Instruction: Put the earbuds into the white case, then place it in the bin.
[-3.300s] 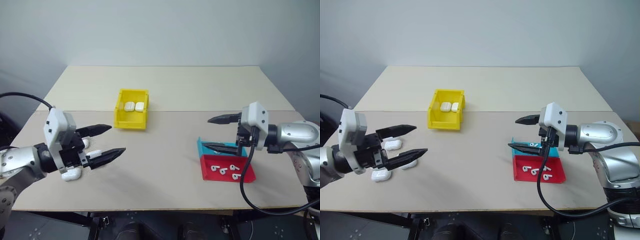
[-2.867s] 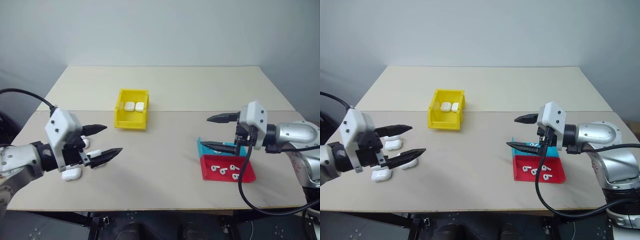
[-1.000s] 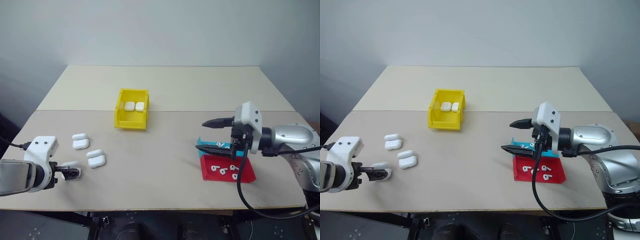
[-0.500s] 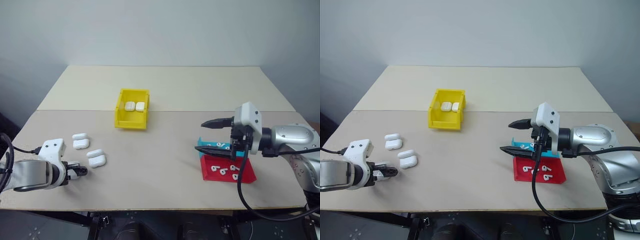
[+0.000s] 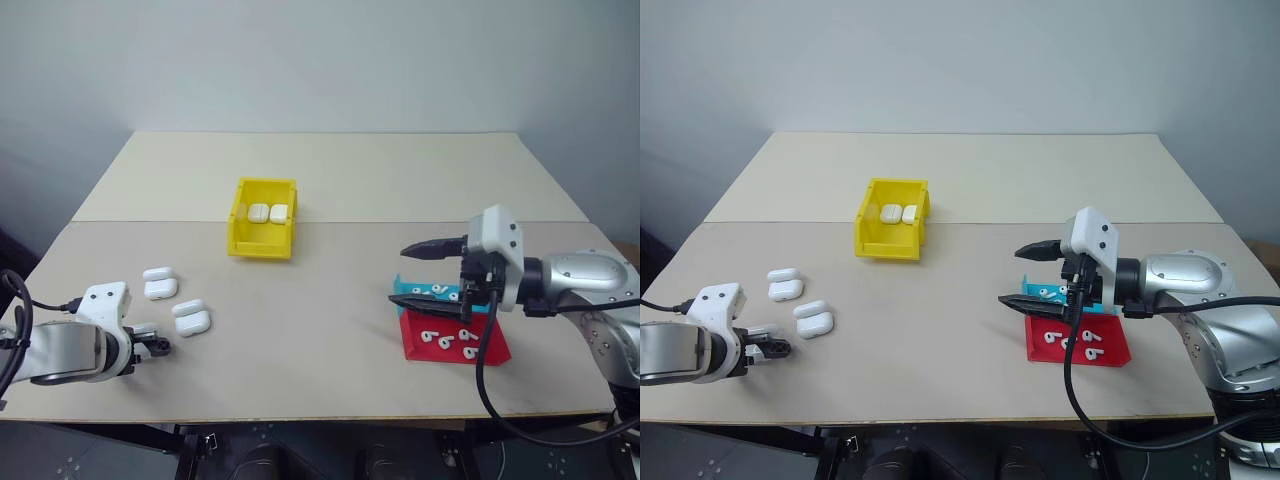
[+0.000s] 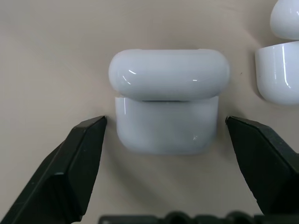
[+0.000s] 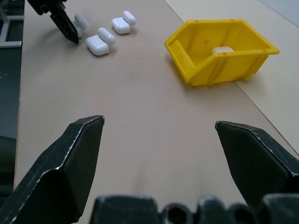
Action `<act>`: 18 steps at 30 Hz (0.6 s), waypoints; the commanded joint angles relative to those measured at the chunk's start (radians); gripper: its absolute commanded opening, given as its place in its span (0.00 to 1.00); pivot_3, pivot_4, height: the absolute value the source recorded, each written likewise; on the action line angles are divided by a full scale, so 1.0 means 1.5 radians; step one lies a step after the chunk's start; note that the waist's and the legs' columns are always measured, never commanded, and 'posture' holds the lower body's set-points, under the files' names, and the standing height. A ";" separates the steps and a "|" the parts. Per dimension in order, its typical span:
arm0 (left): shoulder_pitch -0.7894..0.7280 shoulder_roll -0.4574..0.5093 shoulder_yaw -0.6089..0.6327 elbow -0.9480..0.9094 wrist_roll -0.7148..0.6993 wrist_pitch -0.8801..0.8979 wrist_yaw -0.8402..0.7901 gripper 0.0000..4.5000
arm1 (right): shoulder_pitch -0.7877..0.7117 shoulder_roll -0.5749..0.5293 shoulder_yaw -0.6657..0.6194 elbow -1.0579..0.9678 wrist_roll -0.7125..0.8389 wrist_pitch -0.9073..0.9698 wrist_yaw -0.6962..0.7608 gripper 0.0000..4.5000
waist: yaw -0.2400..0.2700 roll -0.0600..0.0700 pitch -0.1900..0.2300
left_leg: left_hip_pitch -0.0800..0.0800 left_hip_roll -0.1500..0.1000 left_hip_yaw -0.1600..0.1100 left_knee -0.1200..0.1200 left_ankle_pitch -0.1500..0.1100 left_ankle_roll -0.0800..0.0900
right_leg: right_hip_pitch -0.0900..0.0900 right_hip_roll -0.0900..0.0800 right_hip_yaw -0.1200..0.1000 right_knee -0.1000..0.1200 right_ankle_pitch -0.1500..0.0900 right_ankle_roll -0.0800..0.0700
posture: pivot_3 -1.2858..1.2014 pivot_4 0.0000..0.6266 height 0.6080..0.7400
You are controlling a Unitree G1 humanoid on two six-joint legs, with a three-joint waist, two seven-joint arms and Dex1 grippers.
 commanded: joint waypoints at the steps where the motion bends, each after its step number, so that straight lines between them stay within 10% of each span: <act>1: 0.007 0.011 0.010 -0.003 0.000 0.004 0.005 0.67 | -0.005 -0.008 -0.017 -0.024 0.011 0.000 -0.004 1.00 | 0.000 0.000 0.000 | 0.000 0.000 0.000 0.000 0.000 0.000 | 0.000 0.000 0.000 0.000 0.000 0.000 | 0.52 0.24 1.00; 13: 0.013 0.044 0.081 -0.091 0.007 -0.076 0.037 0.61 | -0.003 0.010 -0.011 -0.016 0.003 -0.016 -0.013 1.00 | 0.001 0.000 0.000 | 0.000 0.000 -0.001 0.000 0.000 0.000 | 0.000 0.000 0.000 0.000 0.000 0.000 | 0.52 0.24 1.00; 18: 0.035 -0.018 0.226 -0.251 0.277 -0.173 -0.199 0.61 | 0.004 0.034 -0.007 -0.014 -0.005 -0.030 -0.030 1.00 | 0.003 0.000 0.000 | -0.001 0.000 0.002 0.000 0.001 -0.001 | 0.000 0.000 -0.001 -0.001 0.000 0.000 | 0.52 0.24 1.00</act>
